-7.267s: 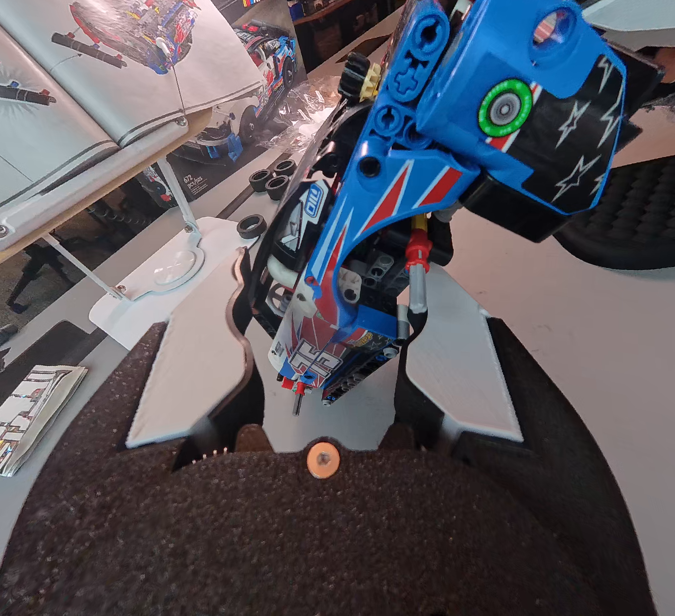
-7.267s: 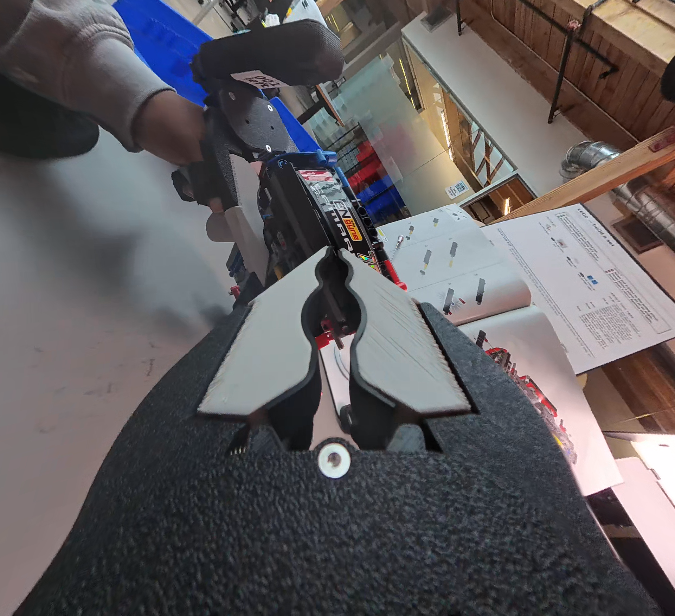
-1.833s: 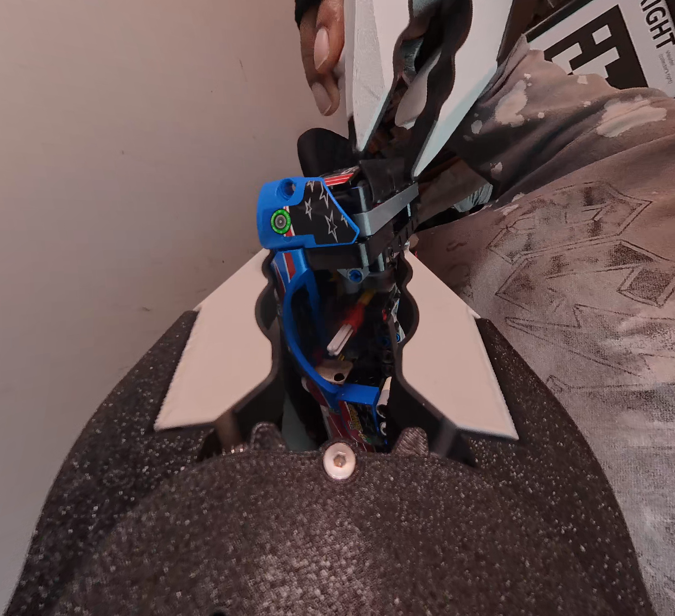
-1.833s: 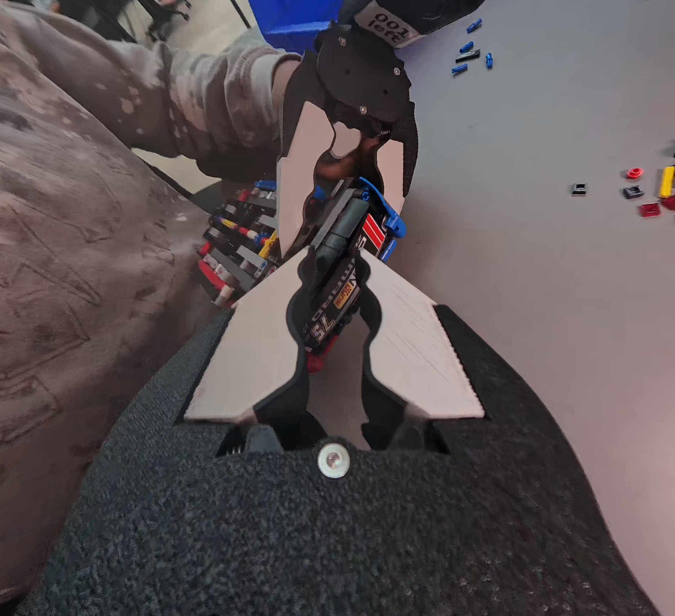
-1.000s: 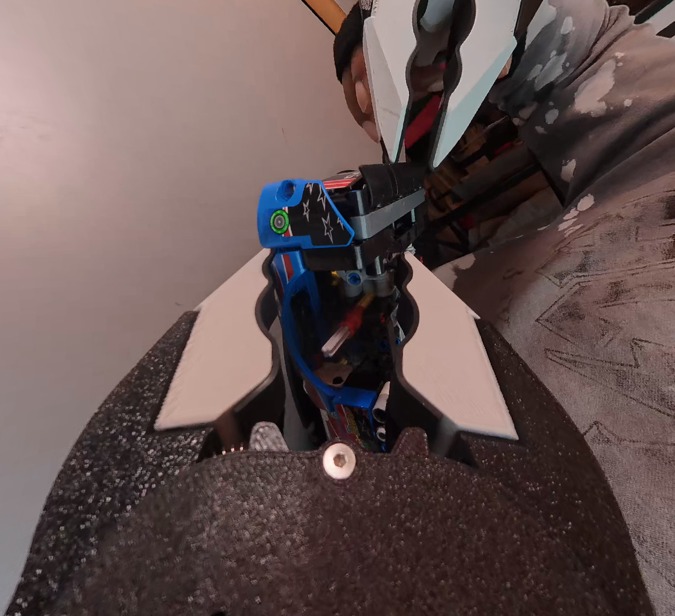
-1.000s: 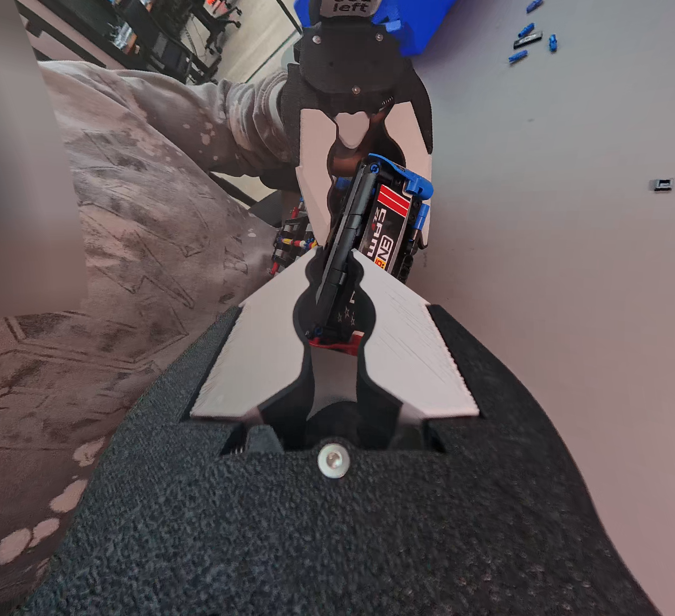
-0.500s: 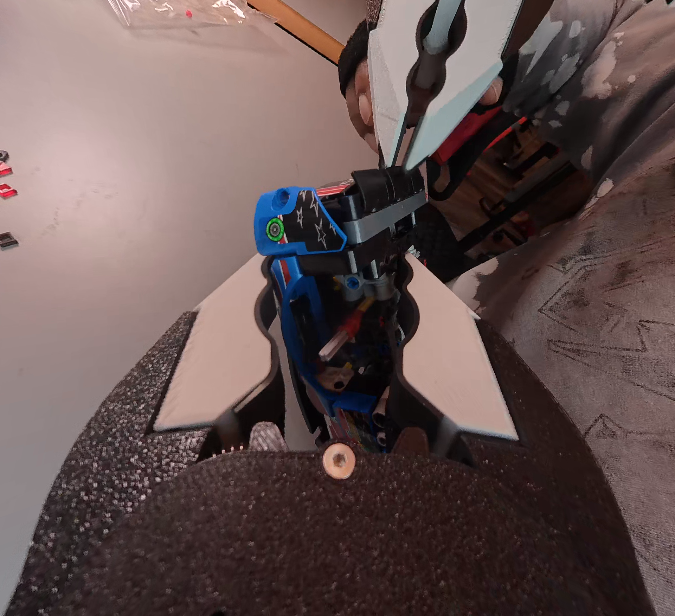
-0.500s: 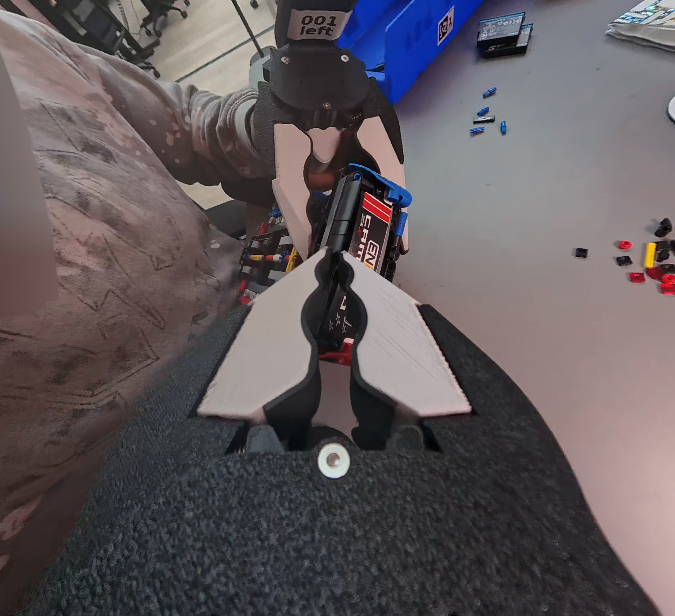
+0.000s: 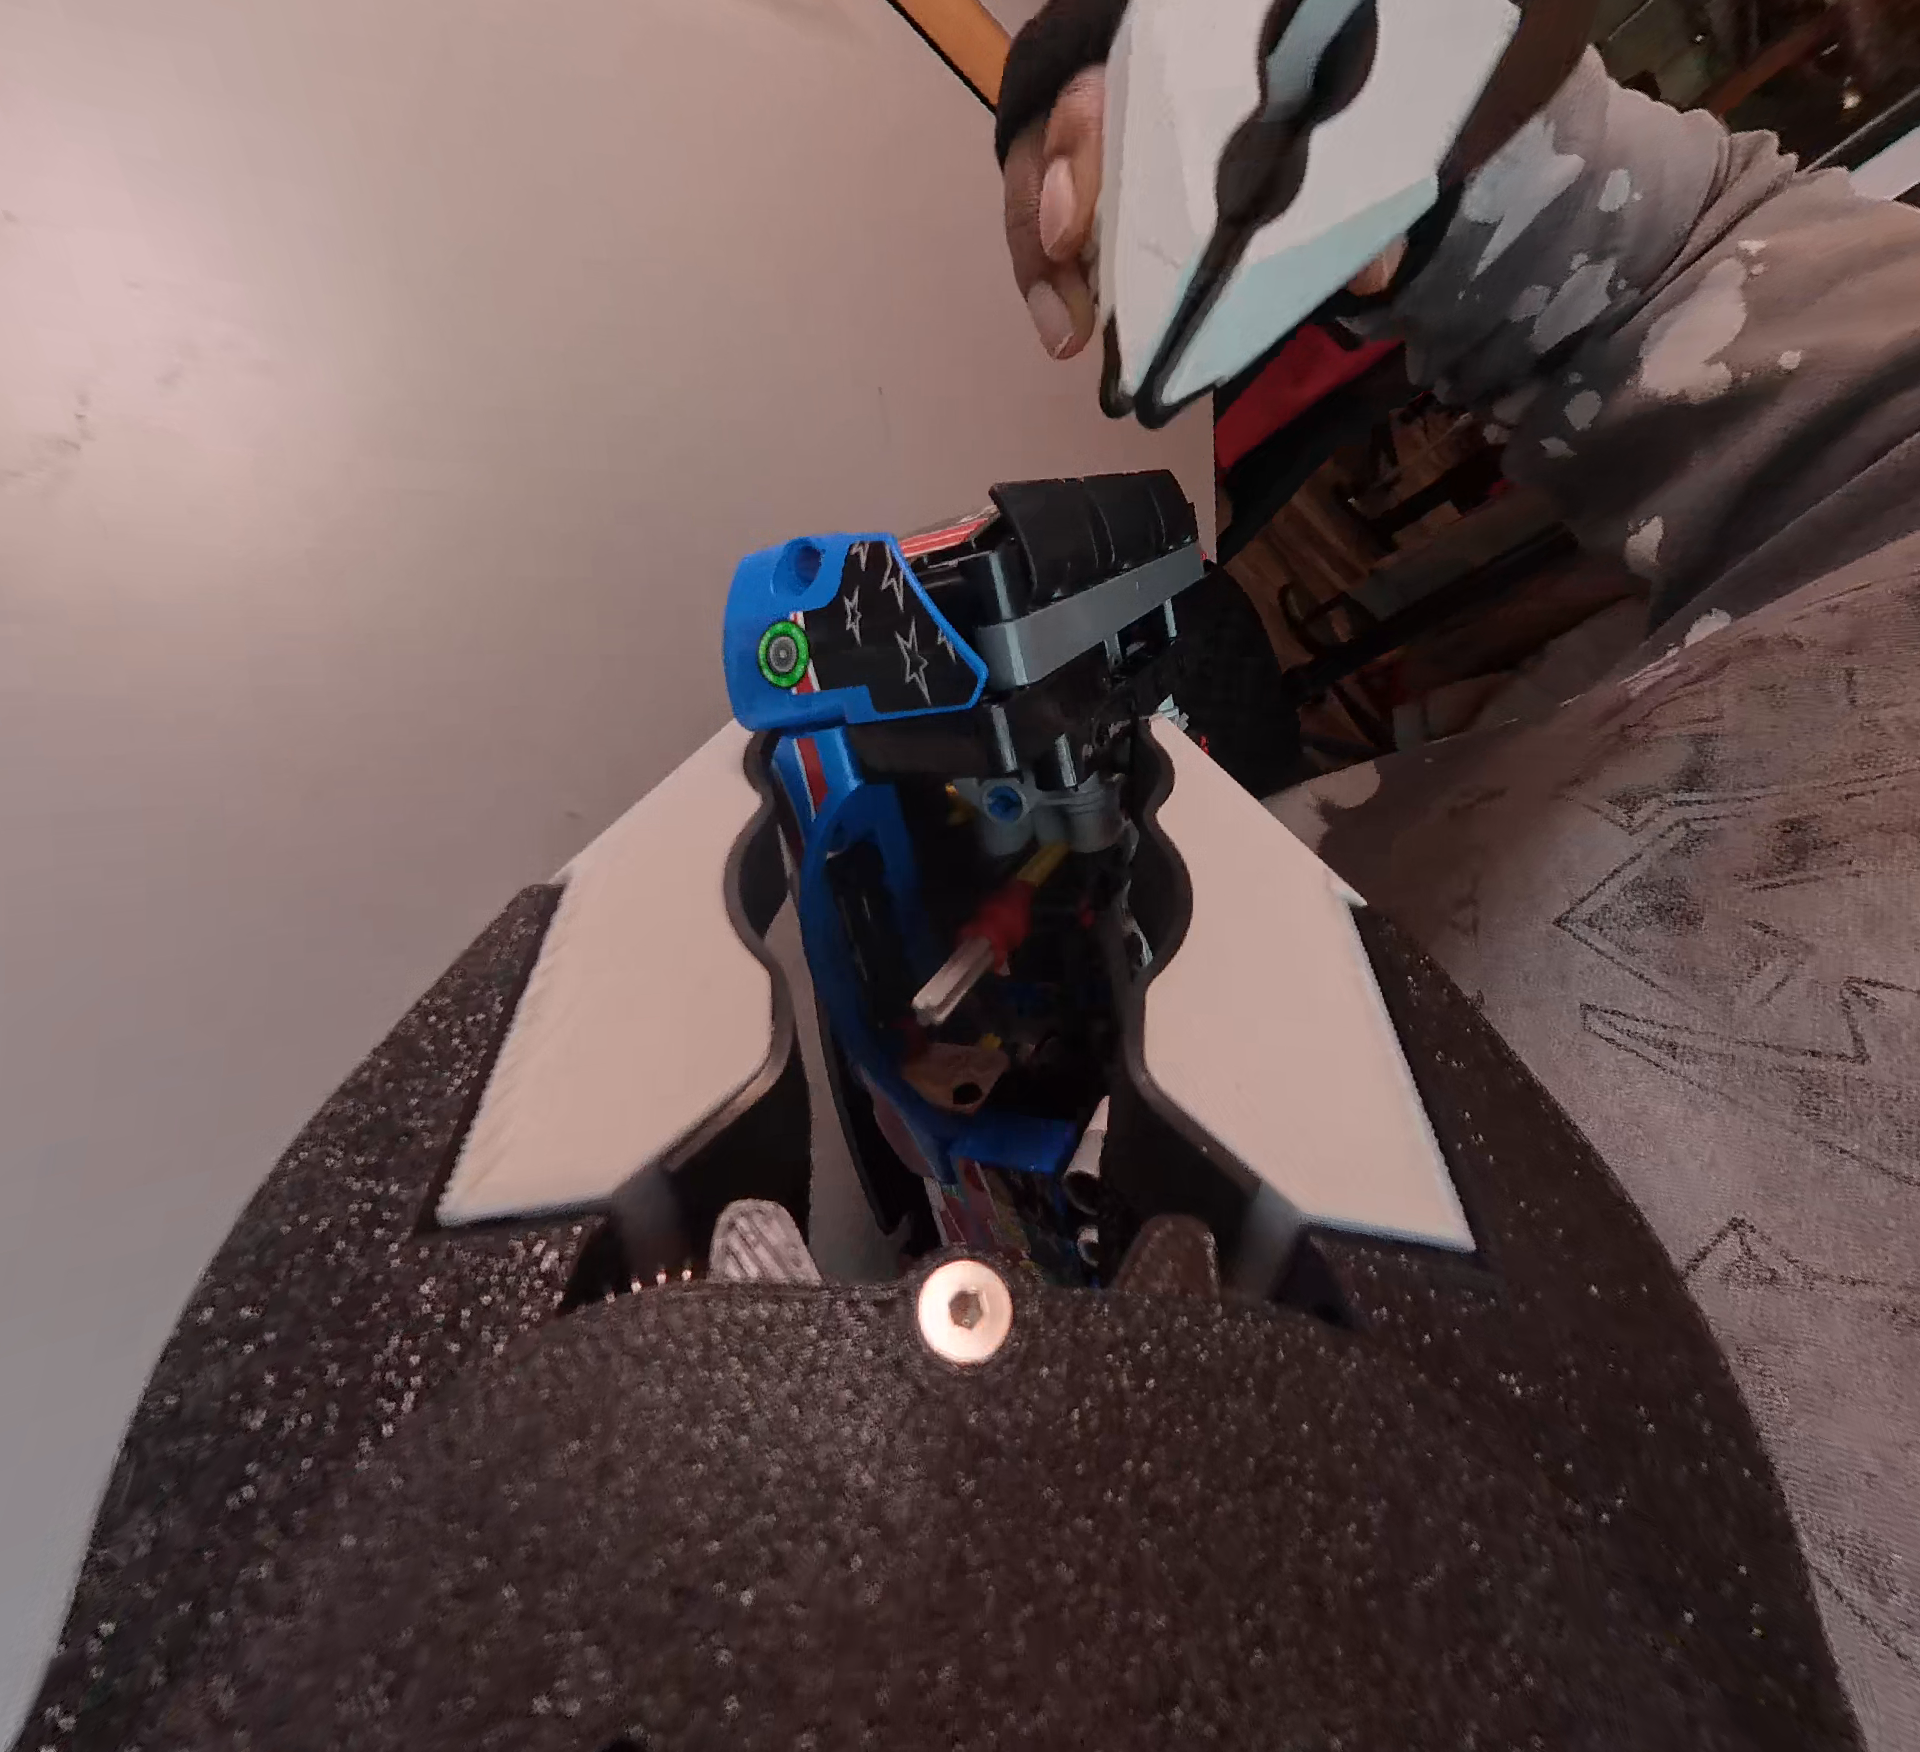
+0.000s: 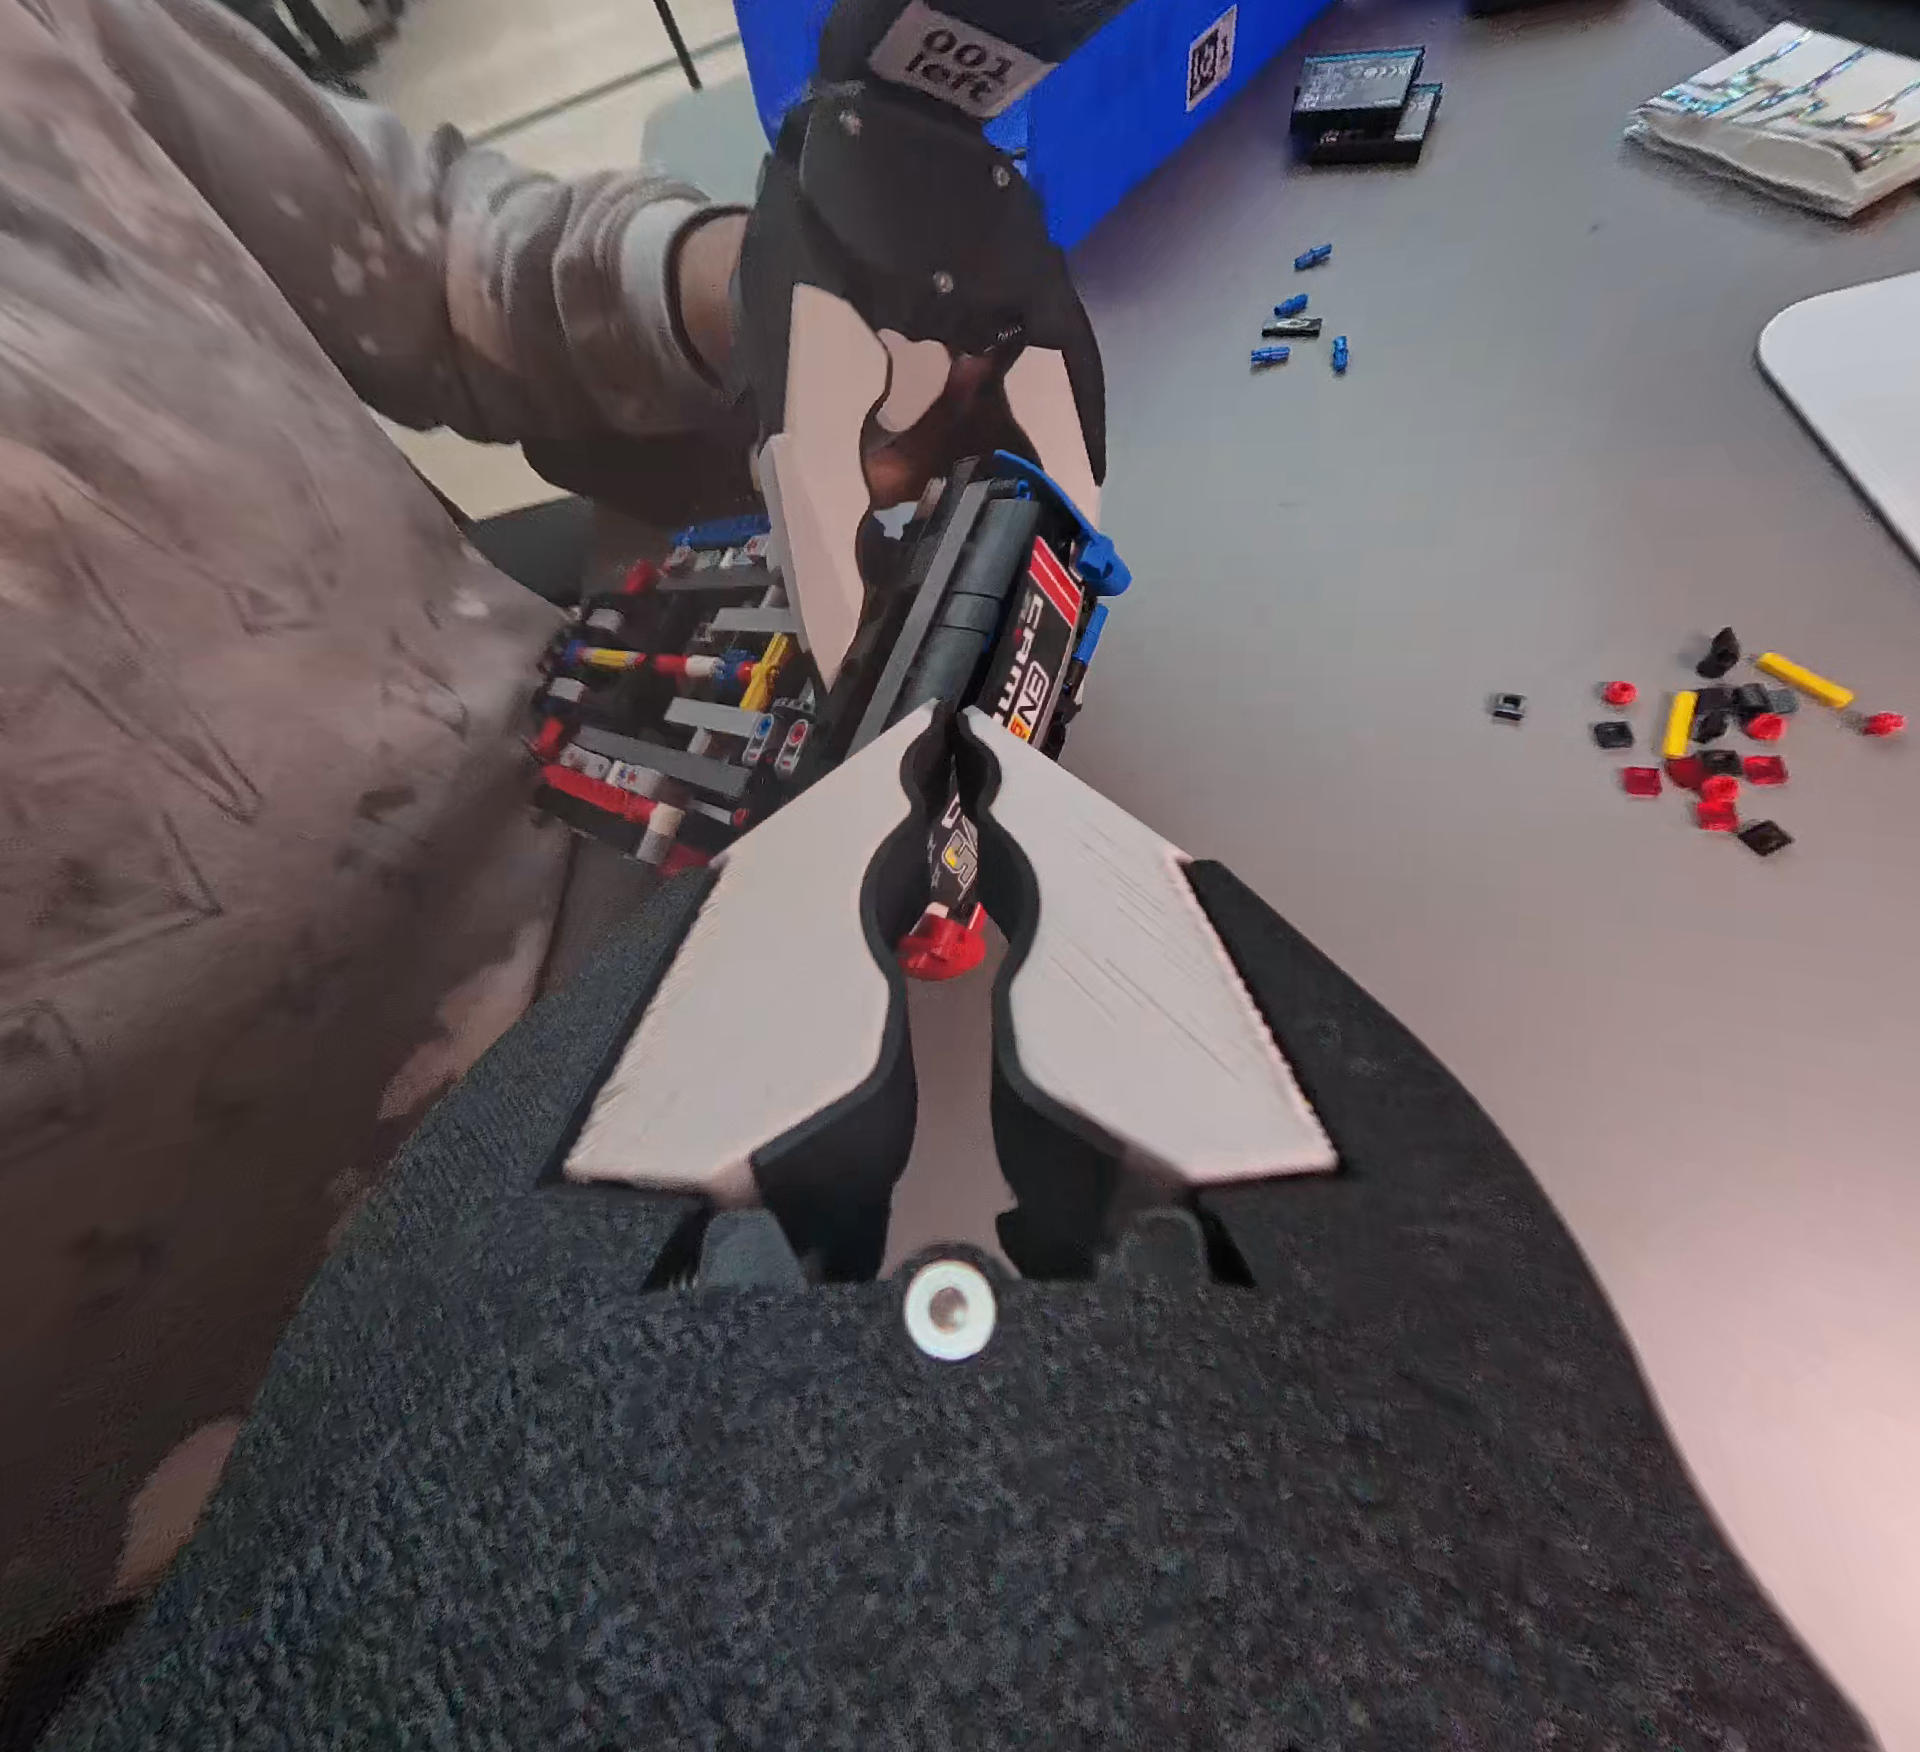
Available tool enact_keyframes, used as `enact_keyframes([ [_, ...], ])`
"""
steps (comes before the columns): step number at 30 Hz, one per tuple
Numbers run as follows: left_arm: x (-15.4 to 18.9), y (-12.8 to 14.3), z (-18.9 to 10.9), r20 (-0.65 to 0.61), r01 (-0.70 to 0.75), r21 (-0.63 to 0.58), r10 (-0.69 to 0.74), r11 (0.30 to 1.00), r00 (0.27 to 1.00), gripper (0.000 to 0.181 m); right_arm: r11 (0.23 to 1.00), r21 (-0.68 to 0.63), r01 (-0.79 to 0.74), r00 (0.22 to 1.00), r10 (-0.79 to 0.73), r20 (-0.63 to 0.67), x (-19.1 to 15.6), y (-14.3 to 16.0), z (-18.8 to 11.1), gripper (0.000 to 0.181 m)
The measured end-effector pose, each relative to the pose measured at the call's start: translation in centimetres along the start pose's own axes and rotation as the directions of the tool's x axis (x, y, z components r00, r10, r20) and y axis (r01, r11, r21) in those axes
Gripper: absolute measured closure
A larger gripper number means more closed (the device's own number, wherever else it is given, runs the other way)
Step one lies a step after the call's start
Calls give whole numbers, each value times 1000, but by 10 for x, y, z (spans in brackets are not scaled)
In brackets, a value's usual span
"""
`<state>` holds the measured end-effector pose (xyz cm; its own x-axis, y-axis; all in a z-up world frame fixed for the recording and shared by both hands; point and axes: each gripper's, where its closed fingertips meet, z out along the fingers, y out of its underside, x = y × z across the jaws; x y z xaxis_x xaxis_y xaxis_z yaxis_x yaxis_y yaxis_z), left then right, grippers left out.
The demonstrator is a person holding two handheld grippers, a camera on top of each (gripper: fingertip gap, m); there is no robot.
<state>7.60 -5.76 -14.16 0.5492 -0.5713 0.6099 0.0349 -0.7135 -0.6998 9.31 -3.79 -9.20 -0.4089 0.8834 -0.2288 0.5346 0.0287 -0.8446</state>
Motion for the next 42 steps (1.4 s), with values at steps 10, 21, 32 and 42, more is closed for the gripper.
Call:
enact_keyframes([
  [10, -18, 3, -2, -2, 105, 27, -105, 994, 994, 118, 998, -66, -6, 995, 0, -101, 2, 27, 7, 166],
  [21, -14, 8, -3, -19, 124, 44, -123, 991, 992, 118, 921, 25, -388, 921, 387, 42, 0, 21, 6, 181],
  [32, -9, 13, 0, -98, 128, 32, -125, 991, 987, 118, 733, 234, -639, 764, 566, 310, 5, 12, -1, 181],
  [42, -10, 12, 3, -92, 143, 37, -139, 989, 986, 118, 856, 96, -508, 851, 482, 207, -11, 32, -2, 160],
])
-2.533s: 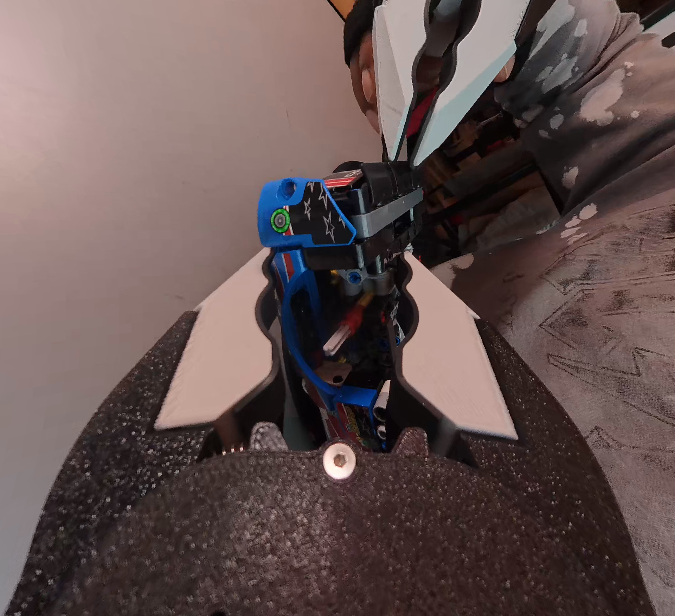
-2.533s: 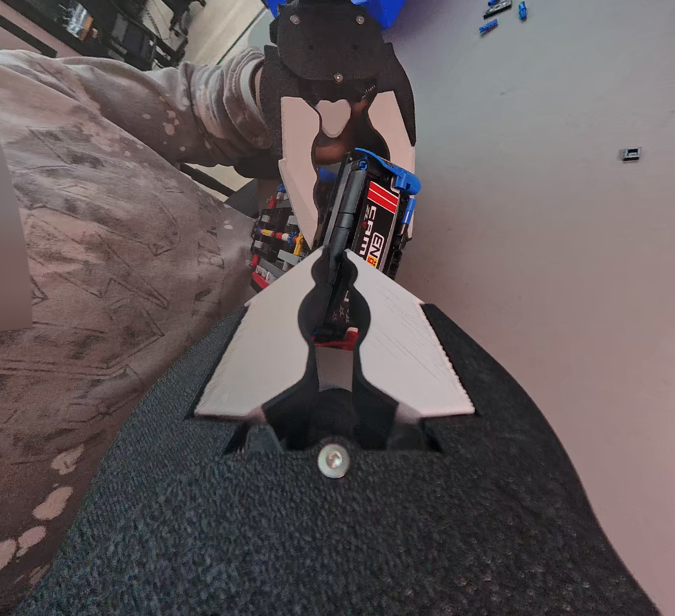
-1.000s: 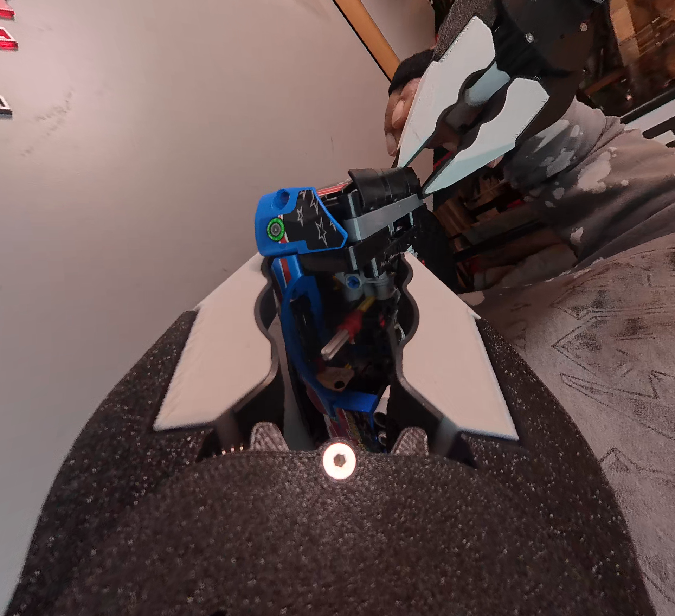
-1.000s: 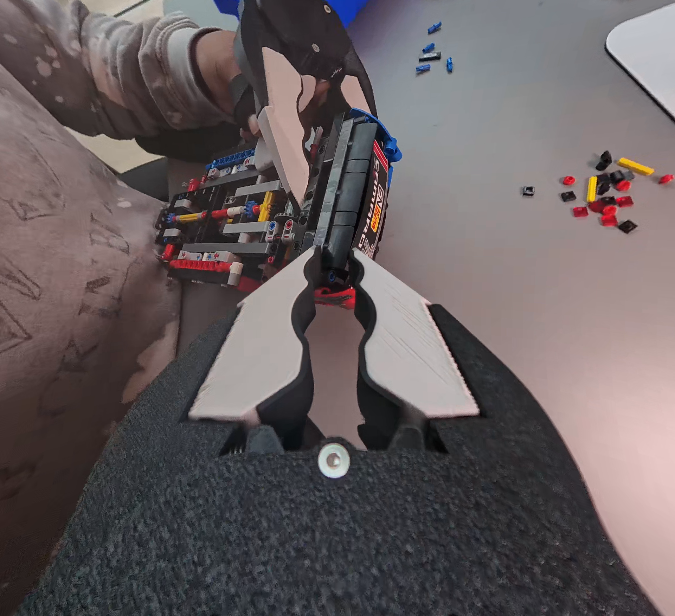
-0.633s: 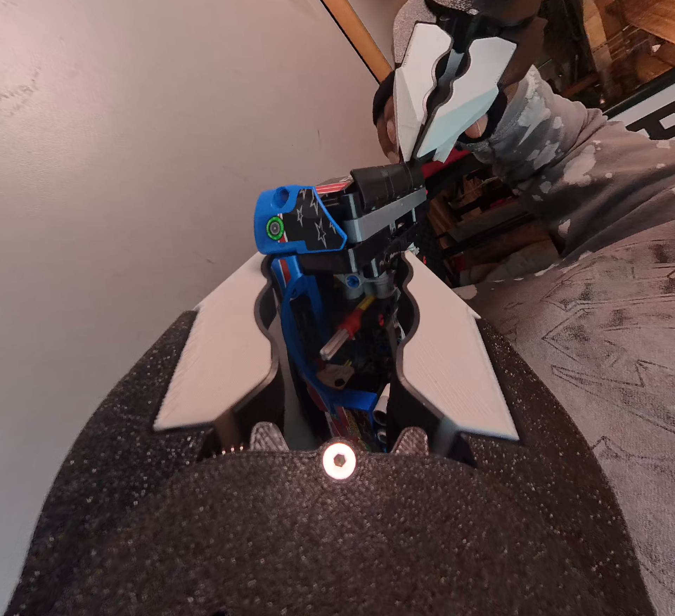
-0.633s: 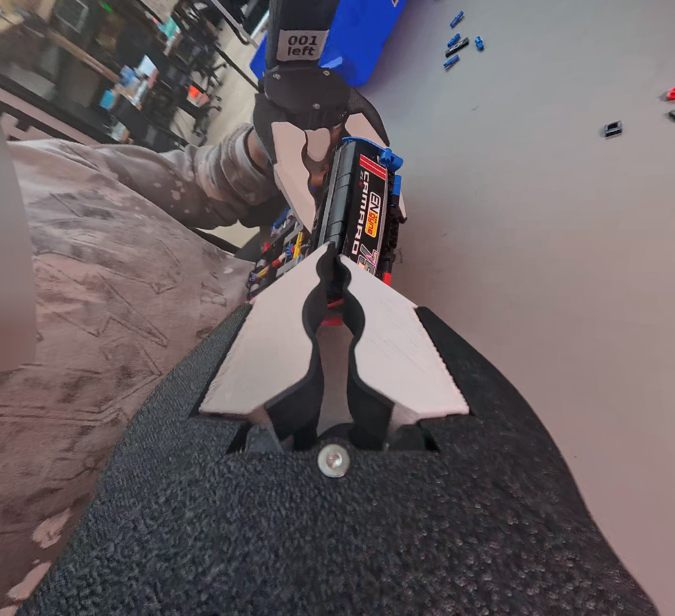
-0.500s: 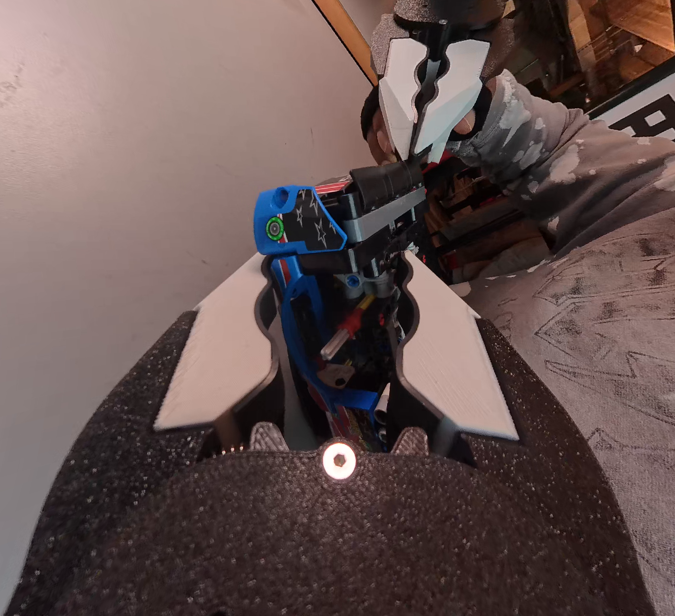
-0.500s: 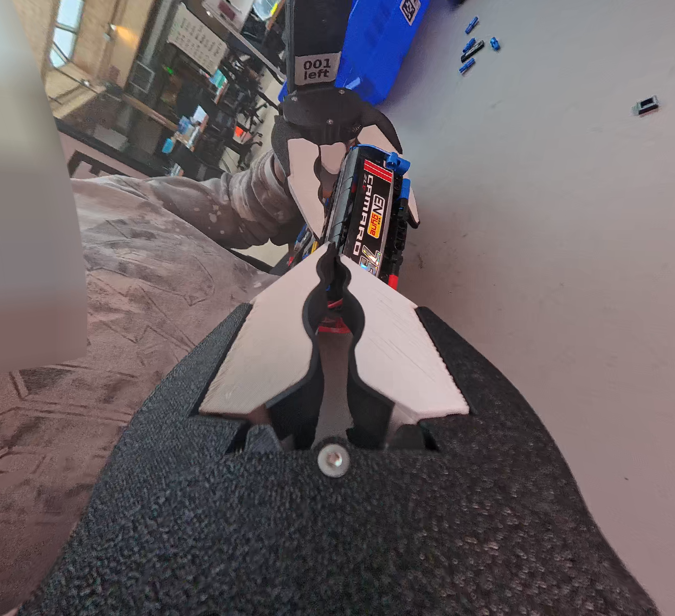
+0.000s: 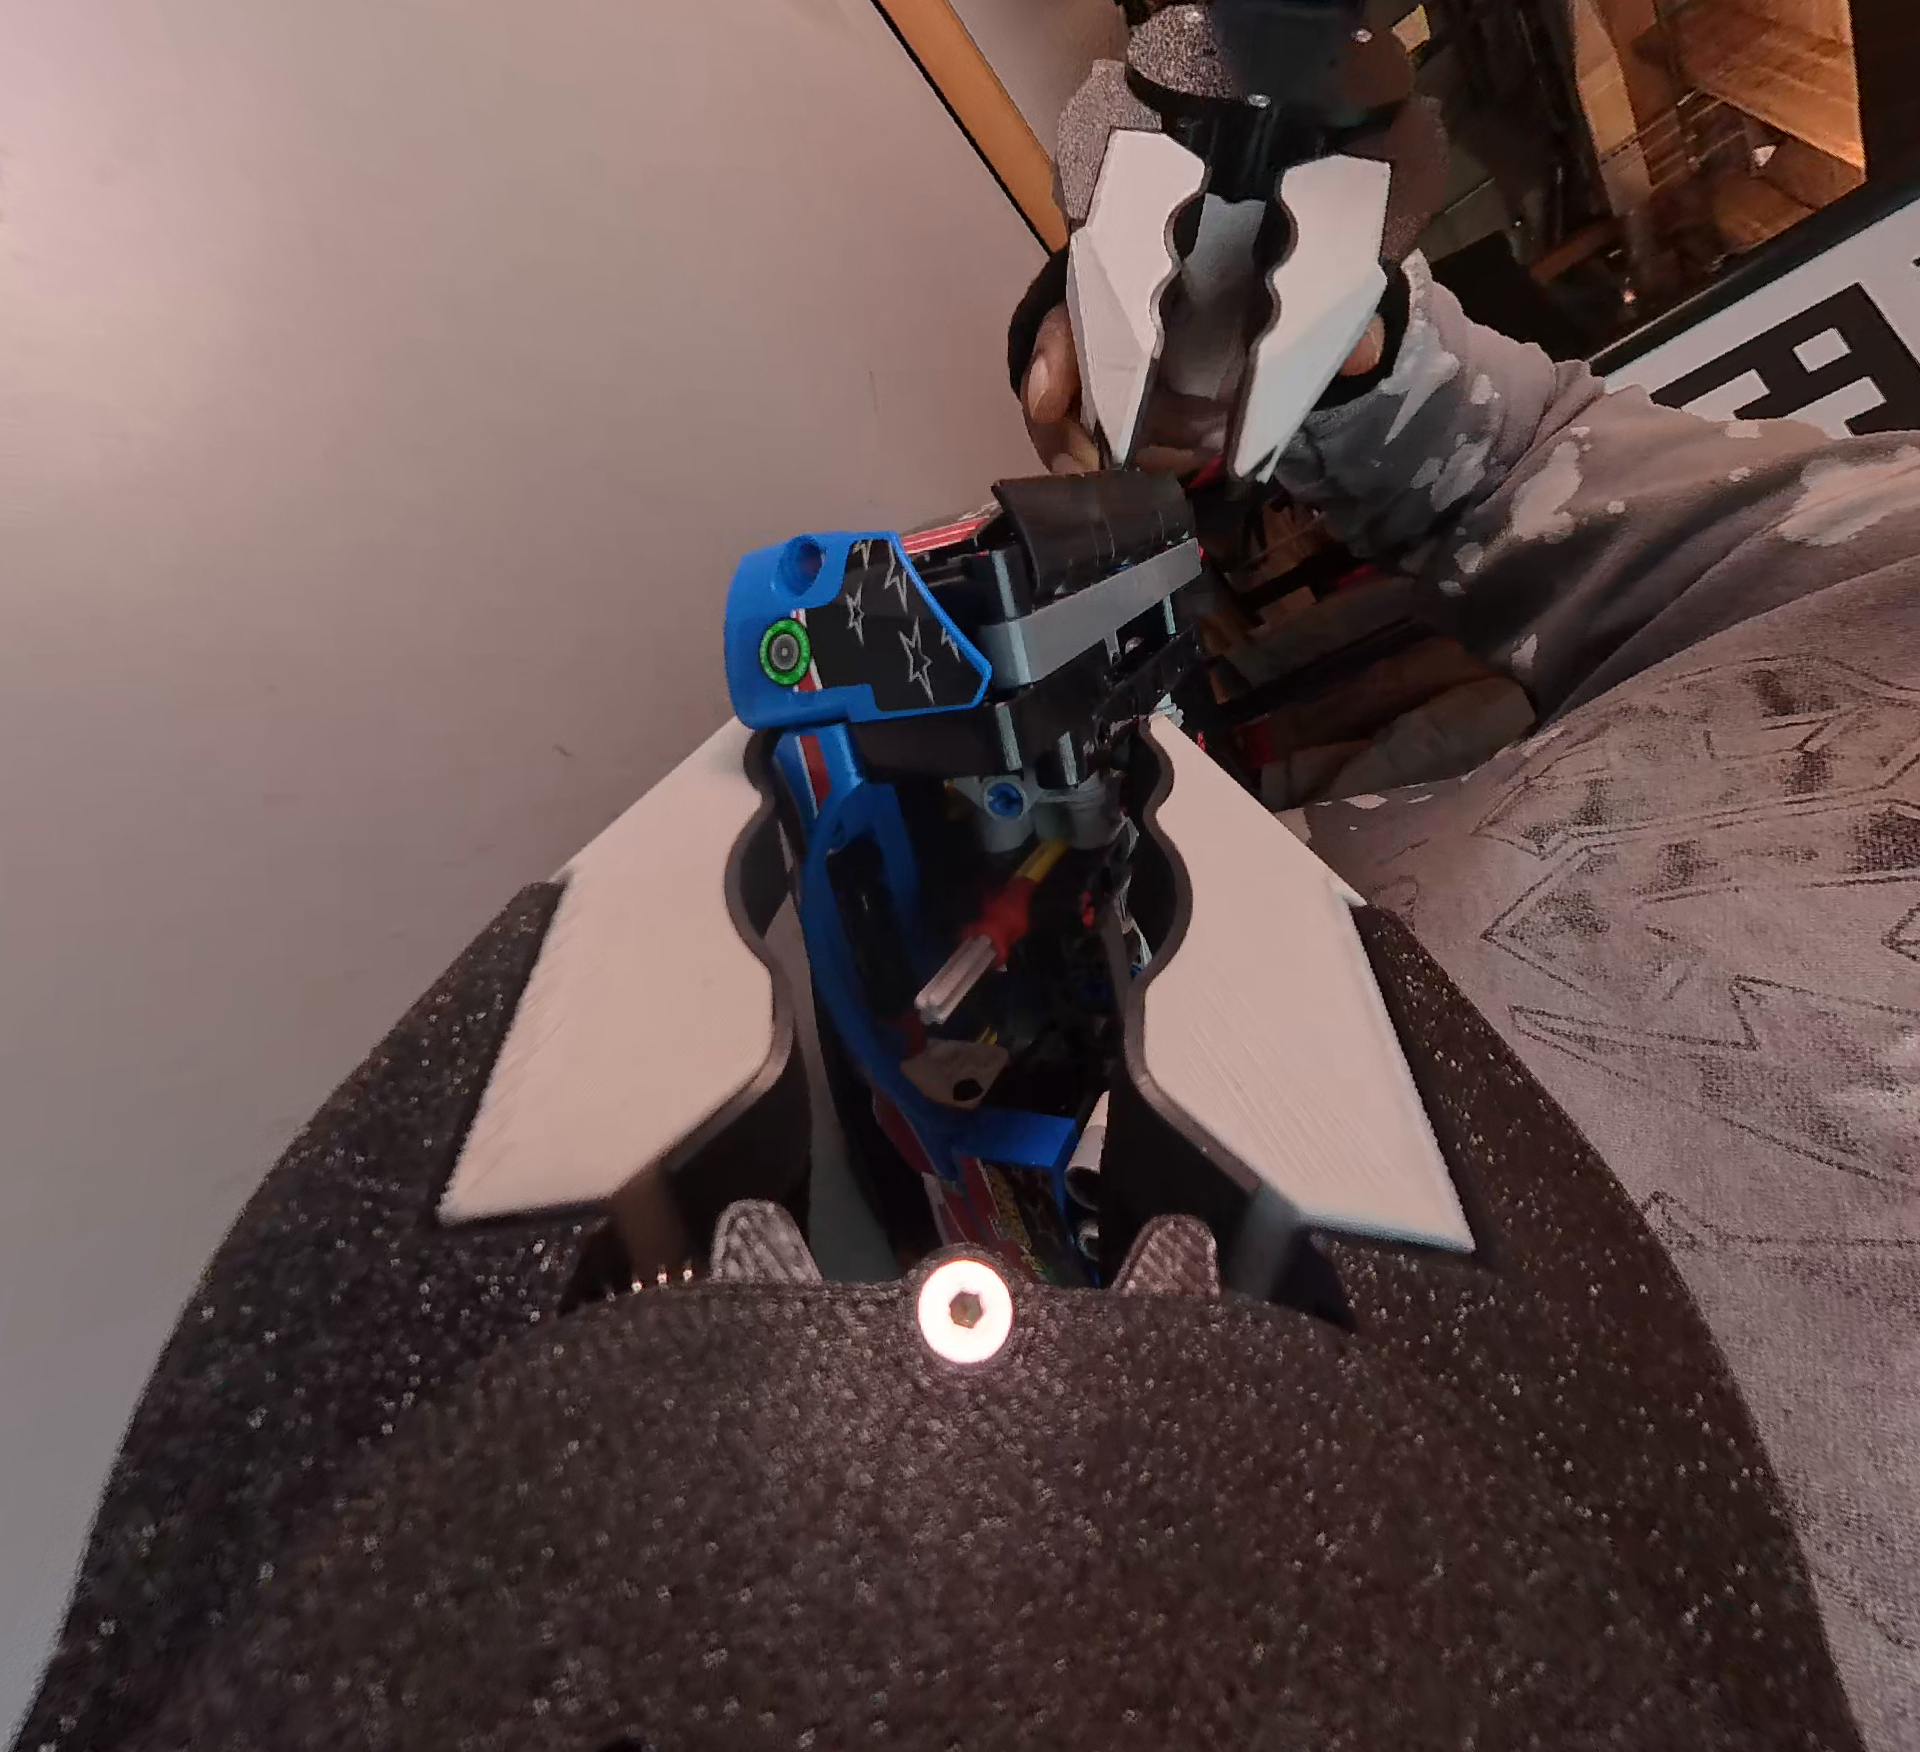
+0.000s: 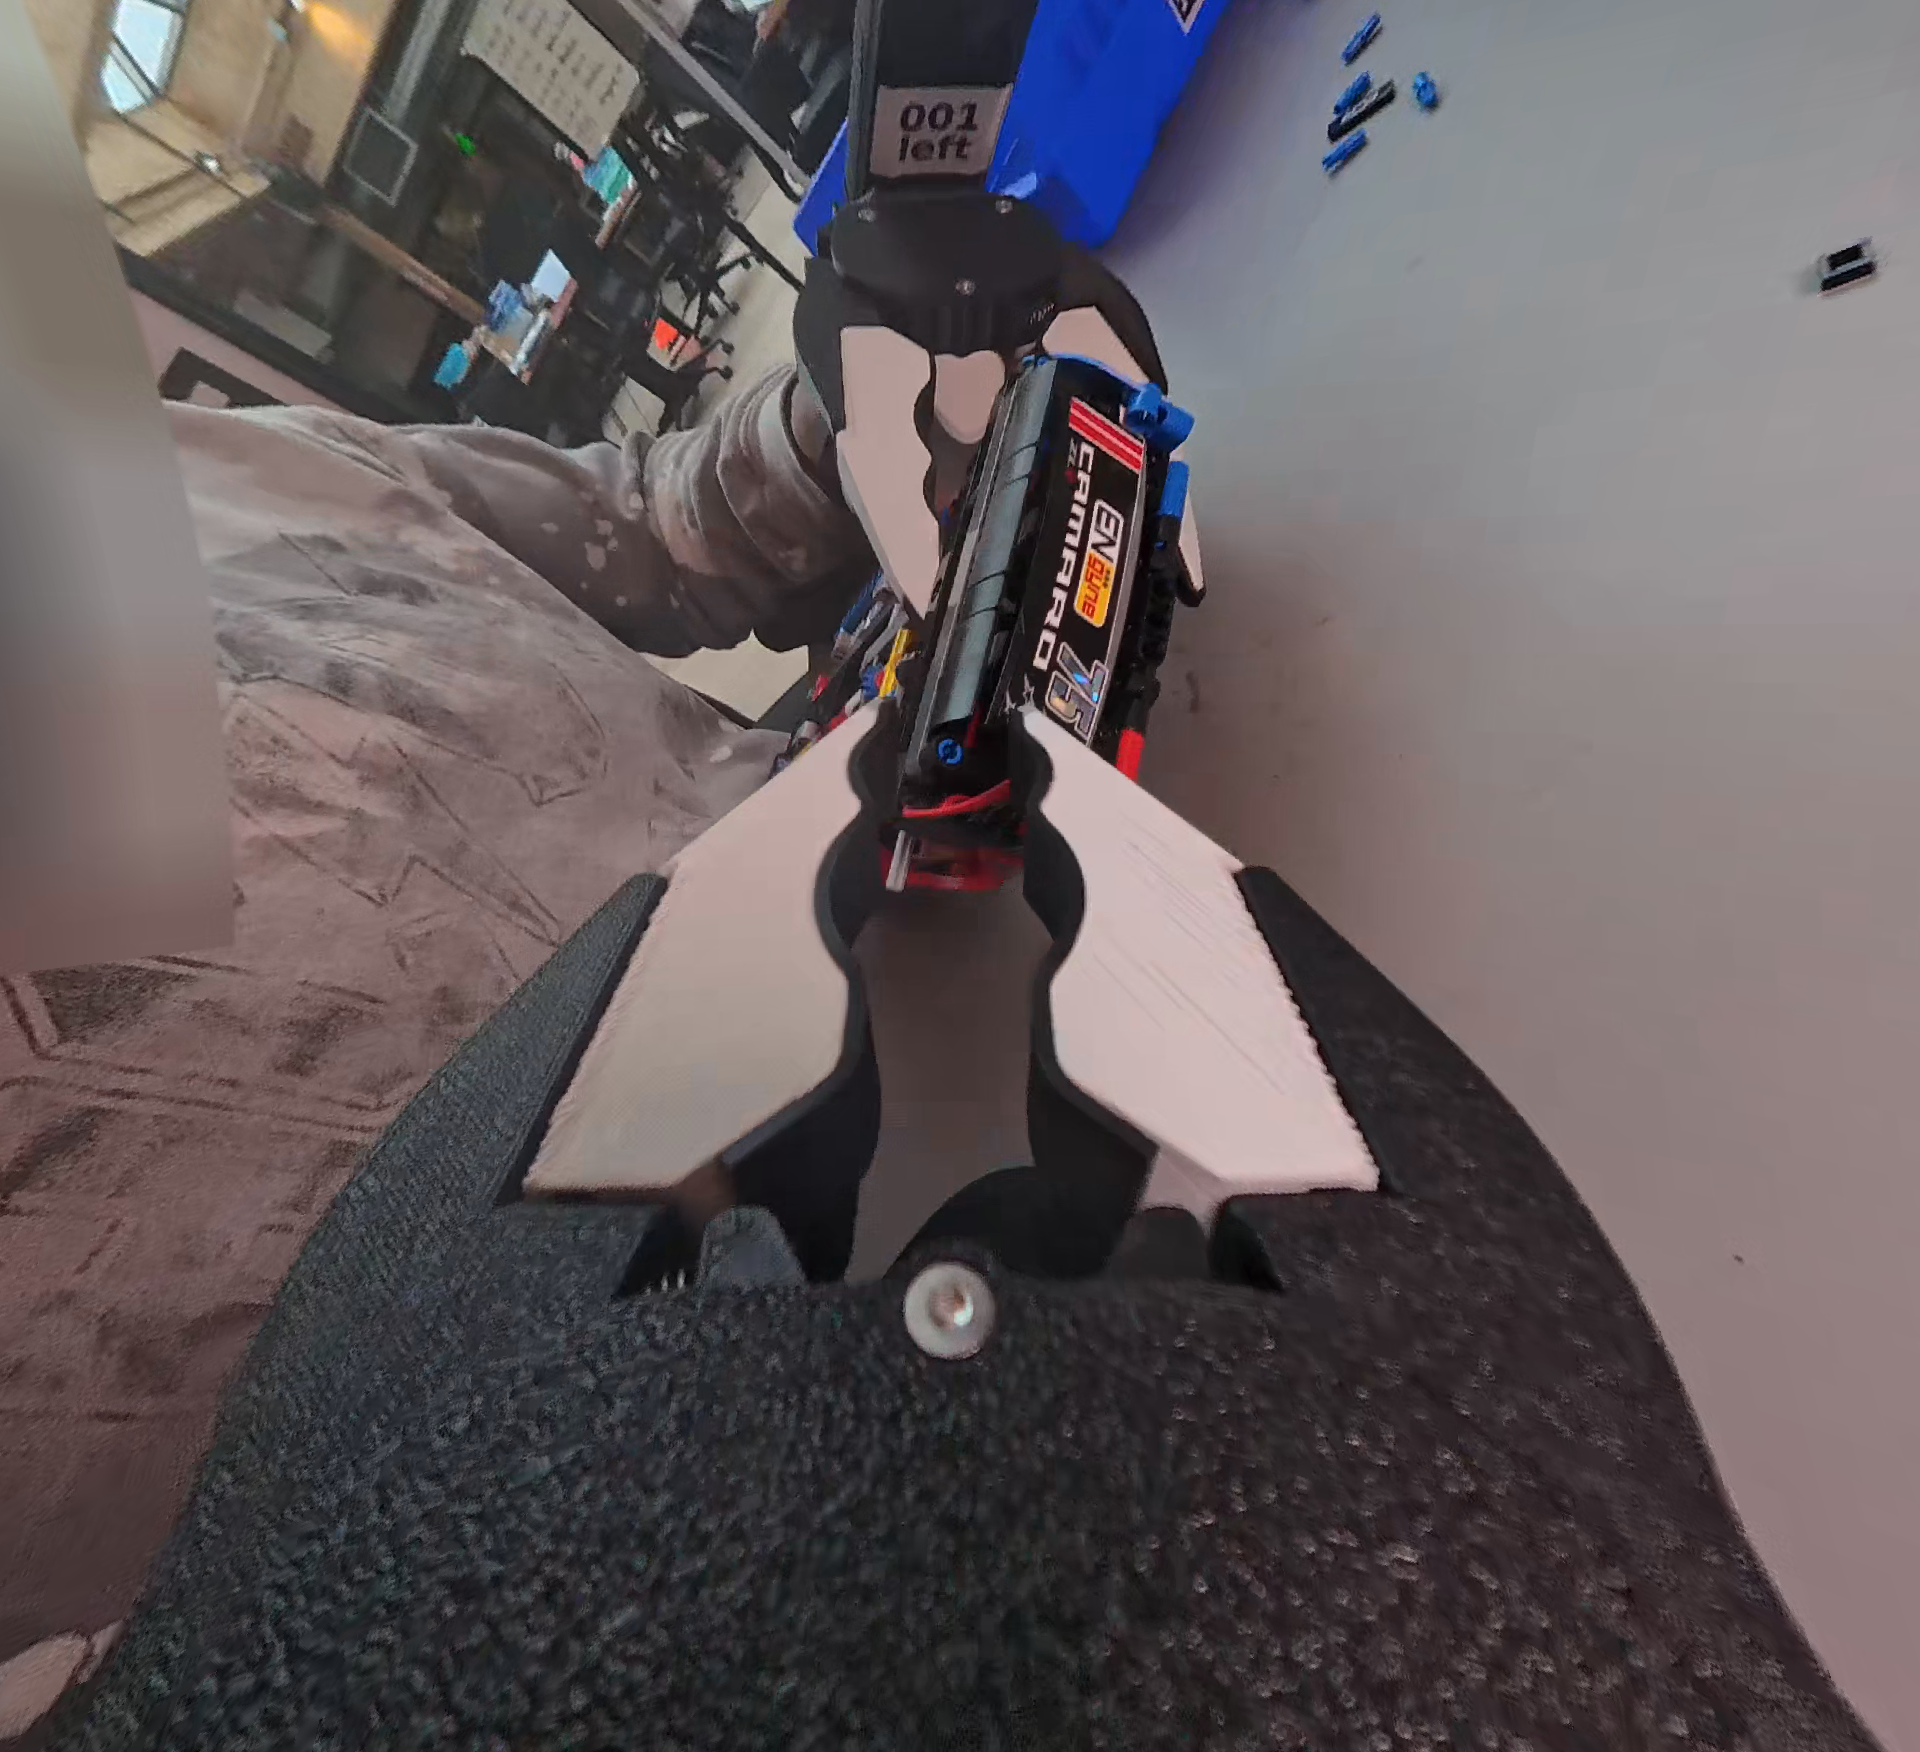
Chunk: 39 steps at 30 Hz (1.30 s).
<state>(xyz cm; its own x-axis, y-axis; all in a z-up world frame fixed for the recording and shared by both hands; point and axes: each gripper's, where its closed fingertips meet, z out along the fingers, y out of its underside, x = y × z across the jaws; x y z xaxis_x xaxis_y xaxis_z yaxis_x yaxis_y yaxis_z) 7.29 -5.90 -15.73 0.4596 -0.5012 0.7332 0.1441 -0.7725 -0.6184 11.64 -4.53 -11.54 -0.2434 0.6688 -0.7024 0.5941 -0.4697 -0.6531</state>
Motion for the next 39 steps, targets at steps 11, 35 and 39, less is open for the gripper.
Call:
enact_keyframes([
  [11, -3, -1, -4, 24, 24, 38, -25, 999, 999, 118, 960, -41, 277, 915, -277, -293, 7, -3, 9, 169],
  [35, -4, 0, -3, 24, 36, 20, -36, 999, 999, 119, 884, -154, 441, 817, -467, -338, 15, -9, 9, 153],
  [39, -3, 0, -4, 26, 29, 26, -30, 999, 999, 119, 896, -155, 417, 840, -445, -310, 11, -6, 11, 163],
])
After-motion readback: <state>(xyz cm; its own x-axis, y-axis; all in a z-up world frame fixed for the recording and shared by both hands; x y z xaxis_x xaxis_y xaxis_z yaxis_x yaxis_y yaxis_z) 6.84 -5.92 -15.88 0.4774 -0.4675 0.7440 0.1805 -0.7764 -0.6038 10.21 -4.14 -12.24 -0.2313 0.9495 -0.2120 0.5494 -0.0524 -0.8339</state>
